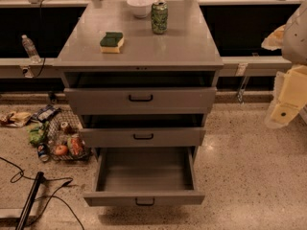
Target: Place sponge into bottom drawer
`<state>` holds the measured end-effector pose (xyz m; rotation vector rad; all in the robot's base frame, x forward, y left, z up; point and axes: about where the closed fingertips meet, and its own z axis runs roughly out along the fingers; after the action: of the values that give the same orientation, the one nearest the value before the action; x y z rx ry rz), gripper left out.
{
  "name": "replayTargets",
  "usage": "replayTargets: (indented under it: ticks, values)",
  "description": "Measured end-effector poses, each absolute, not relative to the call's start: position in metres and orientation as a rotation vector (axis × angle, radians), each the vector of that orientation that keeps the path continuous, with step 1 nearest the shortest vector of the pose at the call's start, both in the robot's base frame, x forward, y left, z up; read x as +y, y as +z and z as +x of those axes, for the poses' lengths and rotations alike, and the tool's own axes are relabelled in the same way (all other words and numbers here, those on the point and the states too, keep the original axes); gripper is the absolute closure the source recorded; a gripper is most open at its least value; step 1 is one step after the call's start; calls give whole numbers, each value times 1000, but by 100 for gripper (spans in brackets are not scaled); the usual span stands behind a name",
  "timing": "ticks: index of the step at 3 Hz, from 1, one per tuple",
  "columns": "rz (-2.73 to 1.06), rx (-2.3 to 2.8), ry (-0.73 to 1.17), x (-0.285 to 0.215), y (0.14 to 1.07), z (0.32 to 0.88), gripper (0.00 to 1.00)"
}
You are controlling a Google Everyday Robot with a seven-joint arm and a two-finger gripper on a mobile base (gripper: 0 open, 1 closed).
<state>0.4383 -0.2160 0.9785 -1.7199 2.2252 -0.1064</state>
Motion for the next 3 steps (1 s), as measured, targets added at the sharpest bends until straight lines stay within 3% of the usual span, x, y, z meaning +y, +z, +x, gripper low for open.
replayTargets:
  ticks: [2, 3]
  values:
    - [-1760, 2143, -151, -210, 991, 455, 0]
    - [-1878, 1884, -267, -192, 1023, 509, 0]
